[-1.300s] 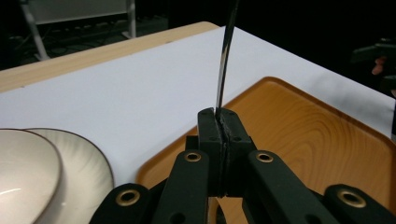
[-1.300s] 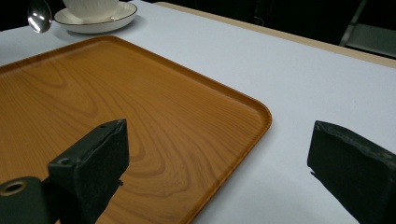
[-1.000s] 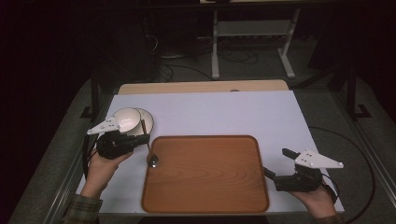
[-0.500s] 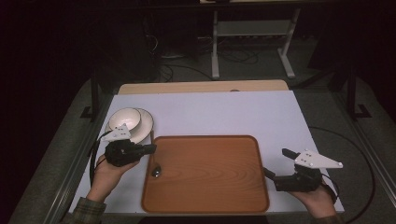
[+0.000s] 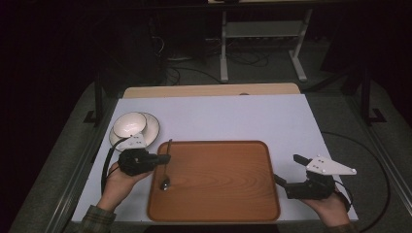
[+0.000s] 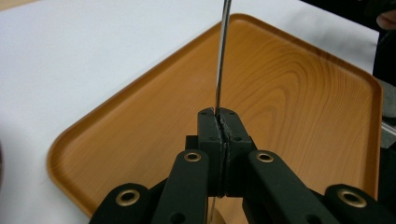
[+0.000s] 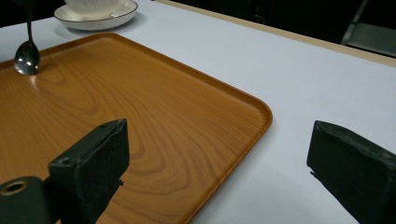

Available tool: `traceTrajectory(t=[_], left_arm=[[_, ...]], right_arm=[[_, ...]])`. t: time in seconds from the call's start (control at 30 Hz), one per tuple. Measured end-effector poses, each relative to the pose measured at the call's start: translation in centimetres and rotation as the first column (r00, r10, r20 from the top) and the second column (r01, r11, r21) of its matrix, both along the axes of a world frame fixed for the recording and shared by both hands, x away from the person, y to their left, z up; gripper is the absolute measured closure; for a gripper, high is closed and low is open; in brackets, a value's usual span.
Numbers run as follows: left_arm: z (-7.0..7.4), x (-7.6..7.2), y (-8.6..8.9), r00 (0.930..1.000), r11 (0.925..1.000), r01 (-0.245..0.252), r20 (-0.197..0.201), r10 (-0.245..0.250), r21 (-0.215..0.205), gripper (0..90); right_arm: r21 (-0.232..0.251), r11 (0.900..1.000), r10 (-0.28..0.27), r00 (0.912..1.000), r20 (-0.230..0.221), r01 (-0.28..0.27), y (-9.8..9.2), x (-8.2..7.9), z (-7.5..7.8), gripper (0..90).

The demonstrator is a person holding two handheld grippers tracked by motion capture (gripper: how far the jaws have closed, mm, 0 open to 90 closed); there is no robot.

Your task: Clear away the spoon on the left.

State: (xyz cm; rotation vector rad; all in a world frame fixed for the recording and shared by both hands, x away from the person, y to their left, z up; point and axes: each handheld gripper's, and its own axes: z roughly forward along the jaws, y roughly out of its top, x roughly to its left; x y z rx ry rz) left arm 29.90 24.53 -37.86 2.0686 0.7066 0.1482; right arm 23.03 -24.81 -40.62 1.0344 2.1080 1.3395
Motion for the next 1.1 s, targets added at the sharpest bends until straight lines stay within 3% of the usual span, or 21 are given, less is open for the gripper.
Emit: traceTrajectory(t=[0.57, 1.1], left_arm=[[-2.0, 0.8, -2.4, 0.9966, 0.9977, 0.066, -0.051, -0.065, 0.016, 88.4], [-4.2, 1.9, -5.0, 0.9875, 0.988, 0.131, -0.099, -0.122, 0.083, 88.2]], right_arm=[[-0.01, 1.0, 0.007, 1.0, -0.005, -0.007, 0.1, 0.1, -0.1, 5.1], [-0.013, 1.0, 0.011, 0.9999, -0.008, -0.011, 0.1, 0.1, -0.2, 5.1]])
